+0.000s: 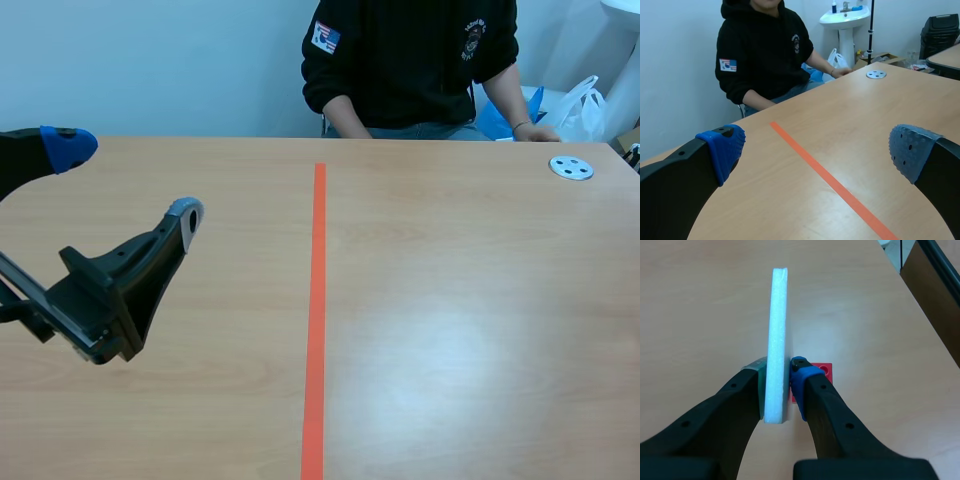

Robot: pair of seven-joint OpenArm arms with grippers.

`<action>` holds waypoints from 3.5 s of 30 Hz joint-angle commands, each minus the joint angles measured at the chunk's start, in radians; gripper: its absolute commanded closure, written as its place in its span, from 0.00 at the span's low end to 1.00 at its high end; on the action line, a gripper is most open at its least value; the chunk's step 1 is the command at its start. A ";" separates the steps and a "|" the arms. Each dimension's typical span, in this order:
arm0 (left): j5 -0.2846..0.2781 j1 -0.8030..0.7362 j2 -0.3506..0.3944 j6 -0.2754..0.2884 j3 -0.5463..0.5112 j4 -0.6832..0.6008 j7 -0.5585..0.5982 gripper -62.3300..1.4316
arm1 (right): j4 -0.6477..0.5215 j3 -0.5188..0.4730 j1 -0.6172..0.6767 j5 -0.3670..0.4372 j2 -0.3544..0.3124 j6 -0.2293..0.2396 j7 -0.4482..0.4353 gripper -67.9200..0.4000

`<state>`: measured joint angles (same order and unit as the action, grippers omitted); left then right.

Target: Sort the leaf by its shape. The table is split by an orange tape line. A compound leaf with several leaflets goes to the left side, a simple leaf with one blade goes to the right side. Return to the home posture when a red brick is placed on the table.

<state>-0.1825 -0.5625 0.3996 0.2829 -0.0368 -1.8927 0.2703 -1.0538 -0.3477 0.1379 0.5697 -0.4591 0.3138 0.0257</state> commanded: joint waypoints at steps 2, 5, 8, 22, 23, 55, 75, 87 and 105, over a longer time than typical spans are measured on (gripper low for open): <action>-0.007 -0.003 0.003 -0.002 0.002 -0.010 0.017 0.01 | -0.019 0.000 -0.013 0.010 -0.006 -0.029 -0.026 0.90; -0.007 -0.003 0.003 -0.002 0.002 -0.010 0.017 0.01 | -0.003 0.000 -0.010 0.006 0.010 -0.045 -0.031 0.90; -0.007 -0.003 0.003 -0.002 0.002 -0.010 0.017 0.01 | 0.013 0.000 -0.010 0.000 0.026 -0.061 -0.033 0.90; -0.007 -0.003 0.003 -0.002 0.002 -0.010 0.017 0.01 | 0.025 0.000 -0.005 0.000 0.049 -0.079 -0.048 0.77; -0.007 -0.003 0.003 -0.002 0.002 -0.010 0.017 0.01 | 0.025 0.000 -0.005 0.000 0.049 -0.079 -0.048 0.71; -0.007 -0.006 0.030 0.001 0.002 -0.010 0.017 0.01 | -0.349 -0.164 0.199 0.069 -0.051 0.081 0.069 0.52; -0.007 -0.005 0.036 0.001 0.002 -0.010 0.017 0.01 | -0.835 -0.294 0.349 0.161 -0.087 0.255 0.190 0.32; -0.007 -0.005 0.036 0.001 0.002 -0.010 0.017 0.01 | -0.835 -0.294 0.350 0.161 -0.086 0.255 0.163 0.24; -0.007 -0.005 0.036 0.001 0.002 -0.010 0.017 0.01 | -0.835 -0.294 0.350 0.168 -0.086 0.256 0.159 0.24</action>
<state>-0.1829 -0.5655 0.4355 0.2855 -0.0368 -1.8927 0.2703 -1.8896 -0.6289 0.4965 0.7265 -0.5293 0.5732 0.2039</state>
